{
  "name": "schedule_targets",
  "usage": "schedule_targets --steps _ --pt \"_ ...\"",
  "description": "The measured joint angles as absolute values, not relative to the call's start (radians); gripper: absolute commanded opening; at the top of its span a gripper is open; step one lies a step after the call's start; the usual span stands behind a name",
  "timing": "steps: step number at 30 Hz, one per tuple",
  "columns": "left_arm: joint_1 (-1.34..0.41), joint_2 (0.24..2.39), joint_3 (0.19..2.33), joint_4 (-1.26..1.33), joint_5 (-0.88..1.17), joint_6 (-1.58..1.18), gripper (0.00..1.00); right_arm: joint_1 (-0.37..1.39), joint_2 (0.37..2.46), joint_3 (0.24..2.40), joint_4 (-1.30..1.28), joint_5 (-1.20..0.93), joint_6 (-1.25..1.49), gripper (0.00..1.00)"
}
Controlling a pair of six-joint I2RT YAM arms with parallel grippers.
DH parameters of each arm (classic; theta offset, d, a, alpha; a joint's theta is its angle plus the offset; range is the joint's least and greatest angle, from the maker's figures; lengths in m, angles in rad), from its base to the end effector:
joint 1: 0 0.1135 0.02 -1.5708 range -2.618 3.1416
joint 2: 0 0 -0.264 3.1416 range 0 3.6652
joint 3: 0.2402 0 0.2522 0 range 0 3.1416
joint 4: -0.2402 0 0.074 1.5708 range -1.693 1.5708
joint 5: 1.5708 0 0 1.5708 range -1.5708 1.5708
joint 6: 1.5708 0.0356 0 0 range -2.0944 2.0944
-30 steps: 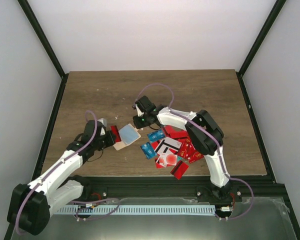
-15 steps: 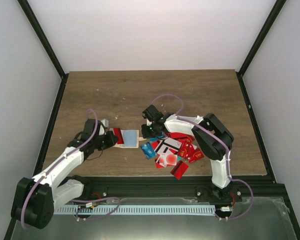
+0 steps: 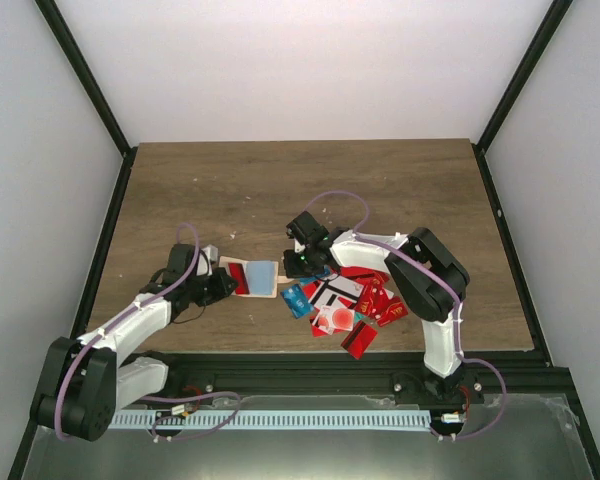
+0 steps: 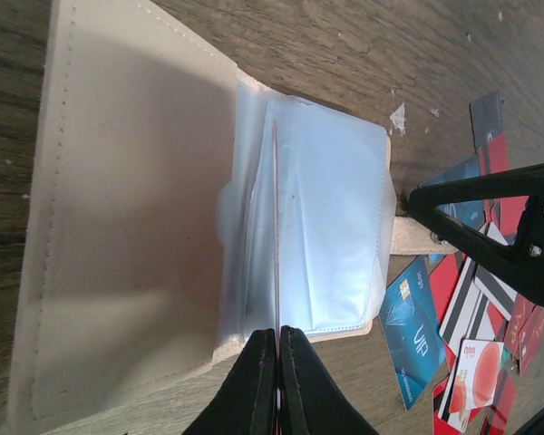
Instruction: Put the credit cards into the card holder
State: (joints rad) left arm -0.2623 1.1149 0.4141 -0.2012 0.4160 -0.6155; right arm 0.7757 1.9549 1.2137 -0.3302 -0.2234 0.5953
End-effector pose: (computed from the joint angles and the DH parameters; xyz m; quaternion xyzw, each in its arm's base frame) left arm 0.1853 -0.0647 0.1548 -0.0956 0.9218 -0.3130 0.2078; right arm 0.2745 0.2803 0.1417 -0.1142 0.9566 0.2391 0.1217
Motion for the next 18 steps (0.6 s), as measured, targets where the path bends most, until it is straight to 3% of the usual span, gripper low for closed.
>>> schedule_targets --steps 18 --pt "-0.225 1.190 0.376 -0.036 0.466 -0.614 0.04 0.776 1.965 1.222 -0.327 -0.239 0.581 0.01"
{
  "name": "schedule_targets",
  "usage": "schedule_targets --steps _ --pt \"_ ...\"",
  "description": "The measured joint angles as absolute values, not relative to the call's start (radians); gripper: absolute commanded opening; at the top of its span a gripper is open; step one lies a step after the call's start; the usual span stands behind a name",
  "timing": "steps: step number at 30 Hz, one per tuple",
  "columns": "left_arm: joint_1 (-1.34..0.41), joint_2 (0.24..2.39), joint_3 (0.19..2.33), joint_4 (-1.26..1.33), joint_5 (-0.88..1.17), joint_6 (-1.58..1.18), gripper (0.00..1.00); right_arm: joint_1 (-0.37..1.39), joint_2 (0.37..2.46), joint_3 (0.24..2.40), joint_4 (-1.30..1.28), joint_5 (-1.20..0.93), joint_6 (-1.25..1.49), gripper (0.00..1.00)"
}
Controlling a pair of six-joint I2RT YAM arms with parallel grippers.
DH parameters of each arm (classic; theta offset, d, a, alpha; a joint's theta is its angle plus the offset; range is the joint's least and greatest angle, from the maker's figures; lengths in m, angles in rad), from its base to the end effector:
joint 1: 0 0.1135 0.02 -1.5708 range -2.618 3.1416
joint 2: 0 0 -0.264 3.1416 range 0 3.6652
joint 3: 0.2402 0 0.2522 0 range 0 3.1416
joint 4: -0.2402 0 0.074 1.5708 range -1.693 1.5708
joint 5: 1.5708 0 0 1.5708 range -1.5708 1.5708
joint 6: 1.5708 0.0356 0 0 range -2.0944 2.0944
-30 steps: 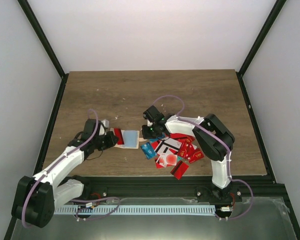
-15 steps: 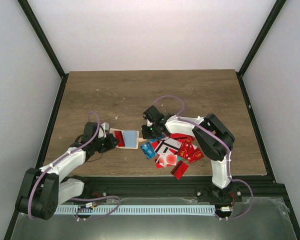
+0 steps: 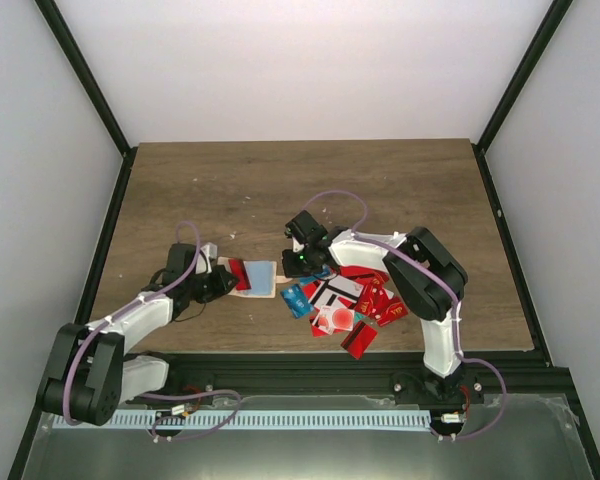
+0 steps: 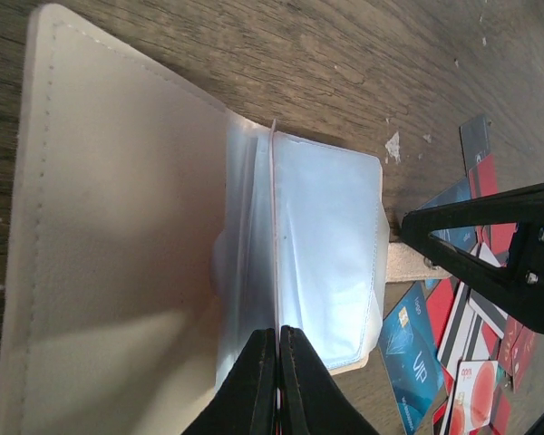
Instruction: Put the credit cards into the card holder
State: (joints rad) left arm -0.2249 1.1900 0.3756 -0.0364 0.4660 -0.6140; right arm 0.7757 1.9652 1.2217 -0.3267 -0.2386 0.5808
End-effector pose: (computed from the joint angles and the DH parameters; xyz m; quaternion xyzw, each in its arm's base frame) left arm 0.1947 -0.0610 0.1421 -0.0962 0.9092 -0.3370 0.2250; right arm 0.2757 0.2822 0.1403 -0.1229 0.9545 0.2441 0.1192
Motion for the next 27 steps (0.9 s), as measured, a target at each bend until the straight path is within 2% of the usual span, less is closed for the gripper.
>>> schedule_targets --steps 13,27 --pt "-0.217 1.262 0.372 0.008 0.508 -0.622 0.04 0.775 2.008 1.279 -0.326 -0.241 0.558 0.01" --pt "-0.194 1.216 0.353 -0.028 0.516 -0.718 0.04 0.769 2.019 1.295 -0.329 -0.239 0.535 0.01"
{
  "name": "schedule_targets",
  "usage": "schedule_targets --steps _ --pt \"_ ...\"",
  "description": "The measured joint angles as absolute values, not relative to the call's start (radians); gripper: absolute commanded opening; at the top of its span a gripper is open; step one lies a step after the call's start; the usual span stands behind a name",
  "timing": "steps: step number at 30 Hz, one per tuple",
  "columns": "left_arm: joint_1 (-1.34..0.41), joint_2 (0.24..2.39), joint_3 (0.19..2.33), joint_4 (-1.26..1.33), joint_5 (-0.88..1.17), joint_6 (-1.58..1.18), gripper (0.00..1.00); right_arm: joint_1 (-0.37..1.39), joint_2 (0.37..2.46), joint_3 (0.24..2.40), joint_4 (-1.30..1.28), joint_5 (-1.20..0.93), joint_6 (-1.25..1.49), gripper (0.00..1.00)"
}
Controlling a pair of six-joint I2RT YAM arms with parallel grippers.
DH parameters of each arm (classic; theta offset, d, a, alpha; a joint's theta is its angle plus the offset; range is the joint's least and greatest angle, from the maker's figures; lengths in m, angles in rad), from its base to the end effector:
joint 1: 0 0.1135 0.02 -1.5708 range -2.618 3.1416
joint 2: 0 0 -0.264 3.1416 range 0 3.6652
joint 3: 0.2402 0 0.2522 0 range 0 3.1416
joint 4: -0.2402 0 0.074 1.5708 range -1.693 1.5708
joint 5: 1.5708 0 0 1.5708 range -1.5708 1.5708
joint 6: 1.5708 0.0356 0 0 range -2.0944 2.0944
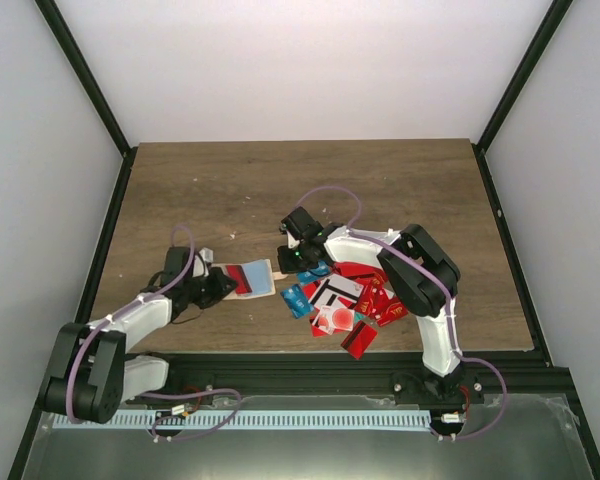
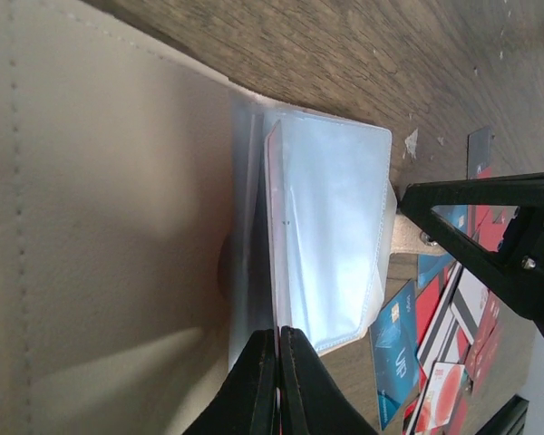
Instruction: Put the credit cards into the card holder
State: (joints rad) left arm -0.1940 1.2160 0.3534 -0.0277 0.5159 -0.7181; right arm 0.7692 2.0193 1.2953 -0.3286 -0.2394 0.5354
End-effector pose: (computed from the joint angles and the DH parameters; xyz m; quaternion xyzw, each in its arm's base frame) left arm 0.1921 -0.0556 0.1324 -0.1539 0.9024 -0.3580 0.1838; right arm 0.2898 0.2923 0.1398 -0.1423 0.9496 0.2461 0.1321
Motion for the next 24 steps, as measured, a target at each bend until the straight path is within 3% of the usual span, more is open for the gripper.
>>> schedule_targets --steps 24 --pt "-0.187 1.227 0.342 -0.068 0.622 -0.757 0.04 0.760 2.035 1.314 -0.321 -0.246 0.498 0.01"
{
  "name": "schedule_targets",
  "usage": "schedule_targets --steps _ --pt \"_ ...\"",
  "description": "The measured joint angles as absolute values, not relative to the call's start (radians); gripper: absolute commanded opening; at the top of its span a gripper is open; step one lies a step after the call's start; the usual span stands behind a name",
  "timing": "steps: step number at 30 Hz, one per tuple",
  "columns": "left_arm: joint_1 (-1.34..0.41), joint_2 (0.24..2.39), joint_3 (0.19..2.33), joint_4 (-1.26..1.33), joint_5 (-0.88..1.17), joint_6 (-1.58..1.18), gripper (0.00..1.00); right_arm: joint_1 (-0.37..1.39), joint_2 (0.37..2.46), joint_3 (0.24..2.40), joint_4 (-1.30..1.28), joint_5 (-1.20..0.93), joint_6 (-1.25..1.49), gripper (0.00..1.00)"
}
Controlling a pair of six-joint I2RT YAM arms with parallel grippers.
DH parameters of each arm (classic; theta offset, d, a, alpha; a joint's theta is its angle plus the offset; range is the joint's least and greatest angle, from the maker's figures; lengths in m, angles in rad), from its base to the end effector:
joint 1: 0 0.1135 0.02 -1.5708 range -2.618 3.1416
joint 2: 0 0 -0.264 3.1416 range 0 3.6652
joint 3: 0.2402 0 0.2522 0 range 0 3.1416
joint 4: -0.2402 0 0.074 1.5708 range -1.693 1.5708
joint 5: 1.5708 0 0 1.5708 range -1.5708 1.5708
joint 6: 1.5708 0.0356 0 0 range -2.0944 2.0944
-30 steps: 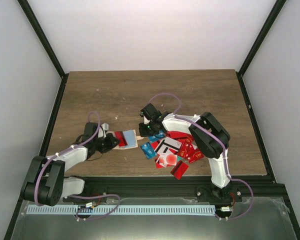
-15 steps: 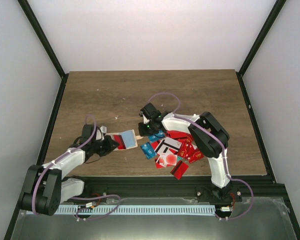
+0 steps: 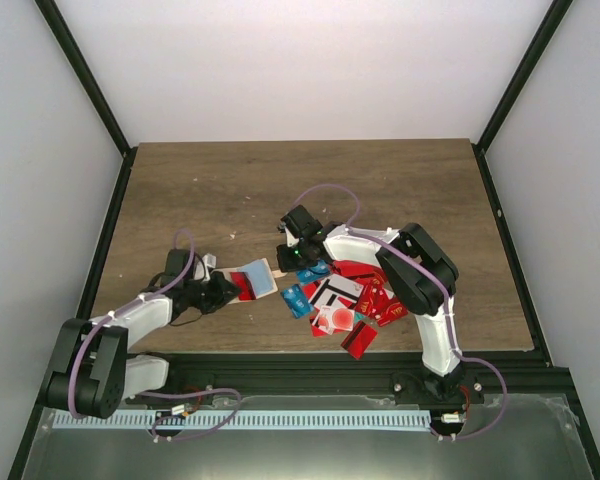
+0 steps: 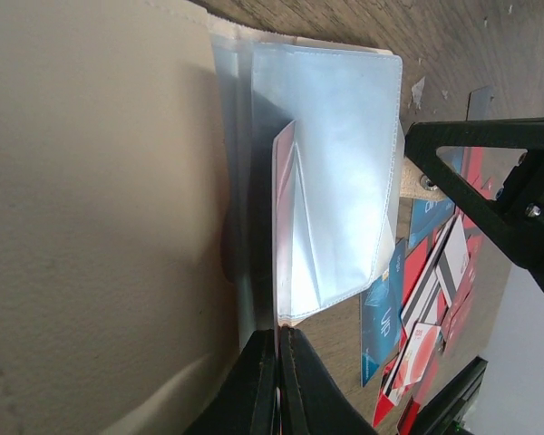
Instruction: Put the credit cards into the card holder
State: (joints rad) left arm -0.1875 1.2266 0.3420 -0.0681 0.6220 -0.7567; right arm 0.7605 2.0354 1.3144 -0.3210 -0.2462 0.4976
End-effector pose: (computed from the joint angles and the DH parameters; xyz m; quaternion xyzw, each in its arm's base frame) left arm 0.1850 -0.0562 0.1266 -0.1653 0.8966 -0.3913 0.1253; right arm 0.2959 0.2935 0.1392 -0.1574 0.9455 0.2484 0.1400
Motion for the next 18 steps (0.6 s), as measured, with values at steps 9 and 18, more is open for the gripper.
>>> schedule_targets --steps 9,18 --pt "-0.183 1.214 0.318 -0.025 0.628 -0.778 0.04 0.760 2.036 1.314 -0.321 -0.249 0.486 0.01" --pt "-0.177 1.261 0.318 0.035 0.643 -0.777 0.04 0.756 2.039 1.315 -0.320 -0.262 0.475 0.01"
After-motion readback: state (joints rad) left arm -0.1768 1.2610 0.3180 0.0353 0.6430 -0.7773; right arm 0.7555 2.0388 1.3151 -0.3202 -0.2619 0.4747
